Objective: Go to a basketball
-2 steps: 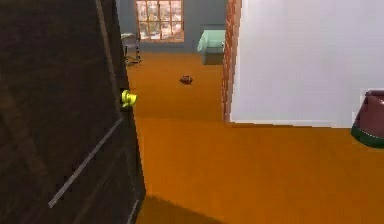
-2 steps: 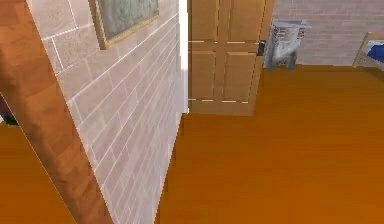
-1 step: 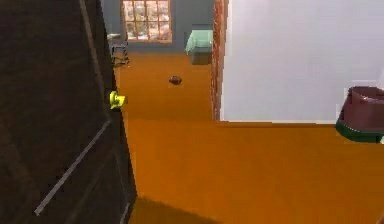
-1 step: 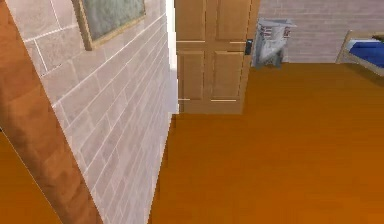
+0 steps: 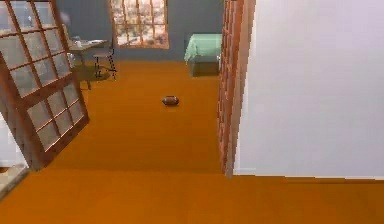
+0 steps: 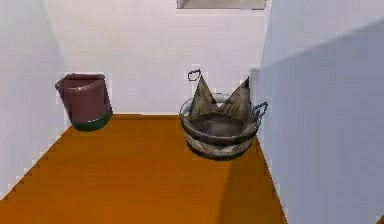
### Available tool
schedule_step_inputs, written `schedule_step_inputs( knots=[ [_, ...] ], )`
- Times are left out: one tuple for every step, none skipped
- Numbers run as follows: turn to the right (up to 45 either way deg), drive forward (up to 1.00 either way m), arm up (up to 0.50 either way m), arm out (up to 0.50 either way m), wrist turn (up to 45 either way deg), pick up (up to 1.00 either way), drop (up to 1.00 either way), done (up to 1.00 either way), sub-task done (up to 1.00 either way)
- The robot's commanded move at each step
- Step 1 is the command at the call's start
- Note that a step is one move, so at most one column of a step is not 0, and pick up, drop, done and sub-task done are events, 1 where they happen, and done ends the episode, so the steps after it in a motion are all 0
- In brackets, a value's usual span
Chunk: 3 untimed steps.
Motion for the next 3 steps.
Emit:
schedule_step_inputs(
  knots=[
    [0.0, 0.30, 0.00, 0.00, 0.0, 0.00, 0.00, 0.00, 0.00],
    [42.0, 0.00, 0.00, 0.00, 0.0, 0.00, 0.00, 0.00, 0.00],
    [0.0, 0.10, 0.00, 0.00, 0.0, 0.00, 0.00, 0.00, 0.00]
  ],
)
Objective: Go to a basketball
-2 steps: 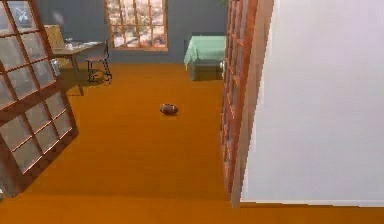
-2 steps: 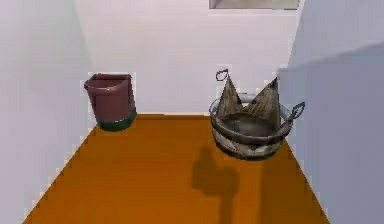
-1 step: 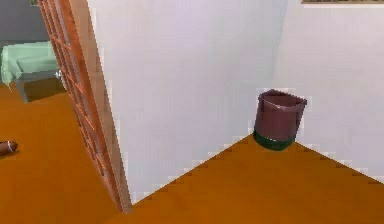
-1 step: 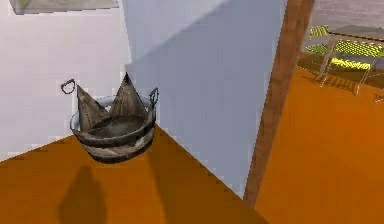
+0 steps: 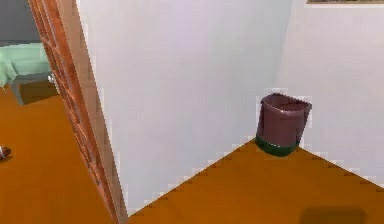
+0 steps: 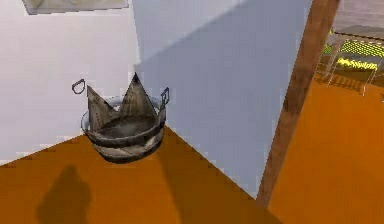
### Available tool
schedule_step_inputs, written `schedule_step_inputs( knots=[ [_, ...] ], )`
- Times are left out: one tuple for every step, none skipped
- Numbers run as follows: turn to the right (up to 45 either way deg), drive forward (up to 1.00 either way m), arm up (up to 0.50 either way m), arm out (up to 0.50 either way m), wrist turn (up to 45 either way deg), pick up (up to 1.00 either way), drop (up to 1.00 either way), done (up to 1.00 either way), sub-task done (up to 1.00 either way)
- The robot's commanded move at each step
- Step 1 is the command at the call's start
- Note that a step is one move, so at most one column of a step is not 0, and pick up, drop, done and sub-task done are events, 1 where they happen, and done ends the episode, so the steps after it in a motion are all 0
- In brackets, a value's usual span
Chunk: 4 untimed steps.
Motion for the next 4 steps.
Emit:
schedule_step_inputs(
  knots=[
    [-45.0, 0.00, 0.00, 0.00, 0.0, 0.00, 0.00, 0.00, 0.00],
    [-18.0, 0.00, 0.00, 0.00, 0.0, 0.00, 0.00, 0.00, 0.00],
    [0.0, 1.00, 0.00, 0.00, 0.0, 0.00, 0.00, 0.00, 0.00],
    [-3.0, 0.00, 0.00, 0.00, 0.0, 0.00, 0.00, 0.00, 0.00]
  ],
)
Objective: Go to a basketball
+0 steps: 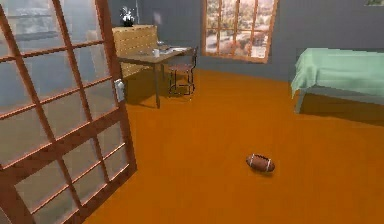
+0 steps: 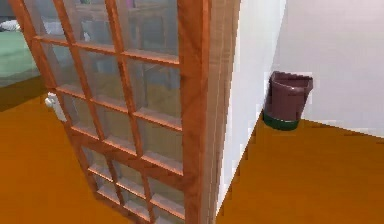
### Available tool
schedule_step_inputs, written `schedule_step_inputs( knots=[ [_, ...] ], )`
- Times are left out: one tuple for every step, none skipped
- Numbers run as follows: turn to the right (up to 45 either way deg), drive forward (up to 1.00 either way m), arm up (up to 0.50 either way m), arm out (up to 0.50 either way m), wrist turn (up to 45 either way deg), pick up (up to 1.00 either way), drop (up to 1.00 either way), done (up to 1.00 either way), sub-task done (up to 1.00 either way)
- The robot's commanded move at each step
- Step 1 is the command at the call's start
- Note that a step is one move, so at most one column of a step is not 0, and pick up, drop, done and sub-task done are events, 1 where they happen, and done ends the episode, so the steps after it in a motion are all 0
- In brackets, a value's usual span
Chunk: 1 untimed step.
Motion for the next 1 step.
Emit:
schedule_step_inputs(
  knots=[
    [0.0, 1.00, 0.00, 0.00, 0.0, 0.00, 0.00, 0.00, 0.00]
  ],
)
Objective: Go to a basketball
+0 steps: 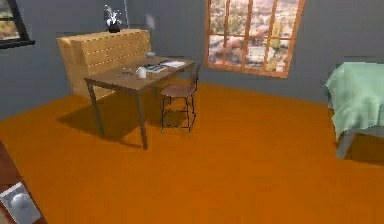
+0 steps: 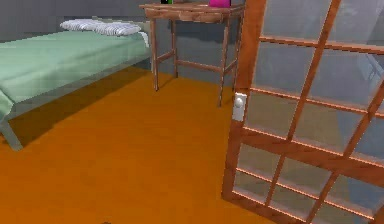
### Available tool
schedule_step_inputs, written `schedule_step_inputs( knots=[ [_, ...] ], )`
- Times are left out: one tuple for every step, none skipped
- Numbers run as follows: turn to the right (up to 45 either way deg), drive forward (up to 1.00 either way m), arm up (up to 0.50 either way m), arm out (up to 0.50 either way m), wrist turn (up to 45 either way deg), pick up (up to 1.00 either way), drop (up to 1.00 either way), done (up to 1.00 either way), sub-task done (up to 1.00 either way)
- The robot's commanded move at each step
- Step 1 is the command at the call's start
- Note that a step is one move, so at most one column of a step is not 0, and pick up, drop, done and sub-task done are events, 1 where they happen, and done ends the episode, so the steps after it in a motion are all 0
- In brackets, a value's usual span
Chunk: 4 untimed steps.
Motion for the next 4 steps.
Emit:
schedule_step_inputs(
  knots=[
    [-6.0, 0.00, 0.00, 0.00, 0.0, 0.00, 0.00, 0.00, 0.00],
    [0.0, 0.35, 0.00, 0.00, 0.0, 0.00, 0.00, 0.00, 0.00],
    [3.0, 0.00, 0.00, 0.00, 0.0, 0.00, 0.00, 0.00, 0.00],
    [0.0, 0.30, 0.00, 0.00, 0.0, 0.00, 0.00, 0.00, 0.00]
  ],
)
